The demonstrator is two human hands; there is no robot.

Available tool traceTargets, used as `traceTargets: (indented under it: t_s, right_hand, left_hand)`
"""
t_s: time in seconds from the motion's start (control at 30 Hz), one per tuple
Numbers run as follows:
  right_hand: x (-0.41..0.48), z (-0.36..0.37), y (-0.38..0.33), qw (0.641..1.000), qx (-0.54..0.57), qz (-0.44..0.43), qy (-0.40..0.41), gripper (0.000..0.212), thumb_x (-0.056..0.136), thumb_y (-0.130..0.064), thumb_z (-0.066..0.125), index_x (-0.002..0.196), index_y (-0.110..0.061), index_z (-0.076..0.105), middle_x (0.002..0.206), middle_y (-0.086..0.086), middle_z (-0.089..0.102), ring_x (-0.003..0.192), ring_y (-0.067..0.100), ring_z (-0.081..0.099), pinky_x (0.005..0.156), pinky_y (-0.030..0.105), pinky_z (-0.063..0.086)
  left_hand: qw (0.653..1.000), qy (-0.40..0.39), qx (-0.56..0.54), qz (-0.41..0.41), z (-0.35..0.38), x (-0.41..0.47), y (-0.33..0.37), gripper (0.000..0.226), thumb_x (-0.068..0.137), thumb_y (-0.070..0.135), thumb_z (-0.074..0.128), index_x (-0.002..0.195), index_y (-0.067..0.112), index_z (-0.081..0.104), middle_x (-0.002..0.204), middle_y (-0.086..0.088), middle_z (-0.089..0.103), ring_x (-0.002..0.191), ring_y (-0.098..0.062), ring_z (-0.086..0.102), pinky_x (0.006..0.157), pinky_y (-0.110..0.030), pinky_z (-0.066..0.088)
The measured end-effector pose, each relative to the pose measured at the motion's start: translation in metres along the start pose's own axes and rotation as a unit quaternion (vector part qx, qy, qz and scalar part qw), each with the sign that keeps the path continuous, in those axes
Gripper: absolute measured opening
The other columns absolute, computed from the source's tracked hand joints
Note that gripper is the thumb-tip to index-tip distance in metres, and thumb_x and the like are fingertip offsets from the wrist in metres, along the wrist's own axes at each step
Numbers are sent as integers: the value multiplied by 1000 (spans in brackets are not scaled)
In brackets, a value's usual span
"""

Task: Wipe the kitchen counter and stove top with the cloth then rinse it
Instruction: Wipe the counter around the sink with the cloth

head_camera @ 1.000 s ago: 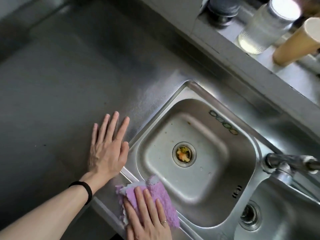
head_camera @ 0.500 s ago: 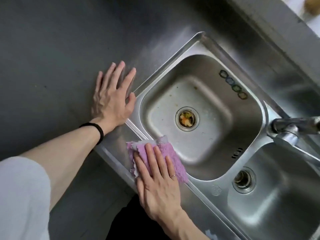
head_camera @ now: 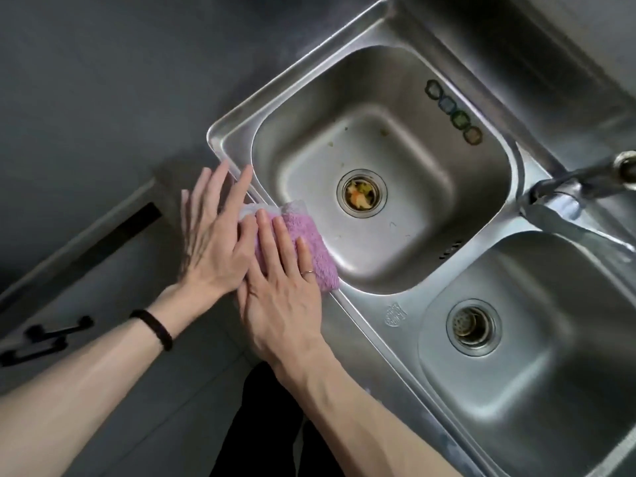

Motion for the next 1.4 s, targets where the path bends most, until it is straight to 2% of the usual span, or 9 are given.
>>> traceTargets:
  t_s: [0.1, 0.23, 0.33, 0.5, 0.57, 0.7, 0.87, 1.23, 1.4]
  right_hand:
    - [-52, -3, 28, 1000, -1, 12, 14, 64, 109, -41, 37, 166, -21, 18, 174, 2, 10, 161, 21, 4, 130, 46, 13]
    - [-108, 0, 58, 1000, -19, 9, 21, 60, 105, -42, 45, 162, -27, 33, 173, 5, 14, 160, 25, 11, 129, 48, 18]
    - [-105, -2, 57, 999, -19, 19, 28, 61, 102, -41, 49, 160, -26, 38, 172, 7, 17, 159, 27, 15, 126, 49, 16]
    - [-83, -8, 50, 998, -14, 55, 24, 59, 106, -40, 41, 162, -25, 32, 173, 6, 12, 160, 25, 9, 130, 47, 10]
    - [-90, -8, 51, 998, -13, 52, 13, 59, 107, -41, 41, 163, -25, 30, 173, 6, 11, 160, 26, 8, 130, 48, 12]
    - [-154, -7, 73, 999, -42, 30, -4, 62, 106, -40, 42, 163, -25, 26, 173, 8, 13, 160, 30, 12, 127, 53, 21]
    - [-233, -8, 112, 998, -64, -19, -9, 61, 100, -39, 43, 159, -22, 39, 173, 9, 19, 159, 30, 19, 123, 53, 22]
    - [-135, -4, 62, 995, -13, 96, 32, 62, 105, -43, 42, 163, -30, 27, 173, 7, 14, 161, 26, 10, 127, 51, 16]
    - [-162, -1, 73, 994, 0, 101, 46, 60, 105, -42, 42, 163, -30, 30, 173, 5, 14, 161, 24, 9, 127, 50, 16]
  left_hand:
    - [997, -37, 40, 57, 27, -29, 30, 70, 94, 43, 32, 164, 38, 24, 173, -2, 20, 161, -28, 8, 128, -61, 1]
    - [980, -38, 164, 107, 46, -45, 53, 67, 94, 45, 34, 161, 34, 34, 169, -1, 32, 161, -29, 12, 126, -66, 3]
    - [982, -16, 164, 92, 41, -42, 51, 63, 95, 41, 36, 157, 34, 41, 167, 1, 35, 161, -26, 15, 127, -64, 4]
    - [989, -1, 125, 77, 36, -38, 51, 62, 94, 40, 31, 151, 28, 52, 162, 0, 45, 158, -24, 23, 128, -61, 6]
    - [989, -5, 127, 72, 35, -39, 51, 63, 93, 42, 33, 150, 27, 54, 162, -1, 45, 158, -24, 23, 128, -61, 5]
    - [988, -17, 136, 77, 36, -39, 53, 59, 92, 42, 41, 148, 27, 55, 161, -1, 45, 158, -24, 22, 128, -60, 5]
    - [986, -14, 149, 78, 36, -39, 52, 57, 92, 42, 45, 146, 27, 57, 160, -1, 46, 158, -25, 23, 127, -62, 6]
    - [985, -7, 147, 90, 37, -38, 50, 54, 94, 39, 44, 145, 27, 56, 159, -1, 47, 157, -26, 25, 127, -62, 7]
    - [986, -13, 137, 95, 38, -39, 54, 54, 94, 38, 42, 145, 28, 55, 159, -1, 45, 157, -27, 24, 127, -64, 6]
Point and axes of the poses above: each hand's wrist, its own x-axis towards the middle knuckle, its own z-axis out of the palm, y = z × x, the point moved 9 cm from there along x, towards the middle knuckle
